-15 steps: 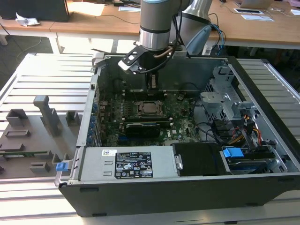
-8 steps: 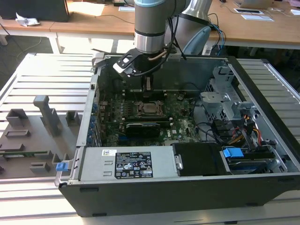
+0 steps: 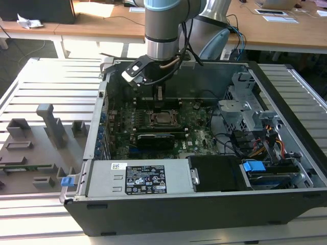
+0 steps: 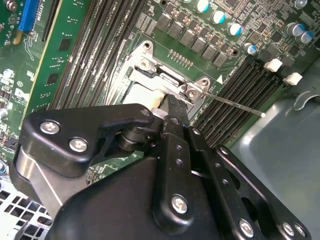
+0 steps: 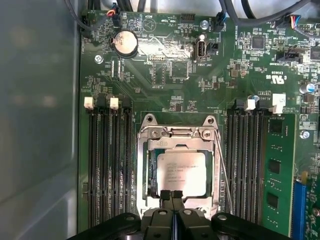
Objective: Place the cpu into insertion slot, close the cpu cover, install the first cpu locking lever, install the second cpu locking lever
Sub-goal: 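Close the cpu cover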
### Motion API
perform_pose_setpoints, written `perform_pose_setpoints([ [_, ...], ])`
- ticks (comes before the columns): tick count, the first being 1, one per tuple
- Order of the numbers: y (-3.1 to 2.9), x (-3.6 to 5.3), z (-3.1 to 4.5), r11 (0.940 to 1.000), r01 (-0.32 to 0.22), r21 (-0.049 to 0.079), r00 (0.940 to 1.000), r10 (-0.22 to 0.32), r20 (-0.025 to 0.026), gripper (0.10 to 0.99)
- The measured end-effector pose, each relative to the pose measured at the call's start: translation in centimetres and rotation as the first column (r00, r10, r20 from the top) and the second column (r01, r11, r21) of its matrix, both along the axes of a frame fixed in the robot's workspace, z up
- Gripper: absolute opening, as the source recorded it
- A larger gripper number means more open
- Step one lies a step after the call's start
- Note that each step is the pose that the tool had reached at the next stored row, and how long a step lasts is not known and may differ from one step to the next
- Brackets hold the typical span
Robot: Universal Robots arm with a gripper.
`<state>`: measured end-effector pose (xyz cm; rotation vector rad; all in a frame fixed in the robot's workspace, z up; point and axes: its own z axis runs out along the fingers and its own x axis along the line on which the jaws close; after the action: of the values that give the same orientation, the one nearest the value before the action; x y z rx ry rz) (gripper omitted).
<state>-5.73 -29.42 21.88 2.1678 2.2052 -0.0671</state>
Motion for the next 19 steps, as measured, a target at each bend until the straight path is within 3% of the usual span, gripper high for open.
perform_pose_setpoints([
  [8,0.0,-0.07,-0.61,1.0,0.0,0.0,1.0,0.0,0.0,0.106],
  [13,0.0,-1.19,-0.84,1.0,0.0,0.0,1.0,0.0,0.0001,0.106],
  [19,0.0,-1.72,-1.19,1.0,0.0,0.0,1.0,0.0,0.0,0.106],
])
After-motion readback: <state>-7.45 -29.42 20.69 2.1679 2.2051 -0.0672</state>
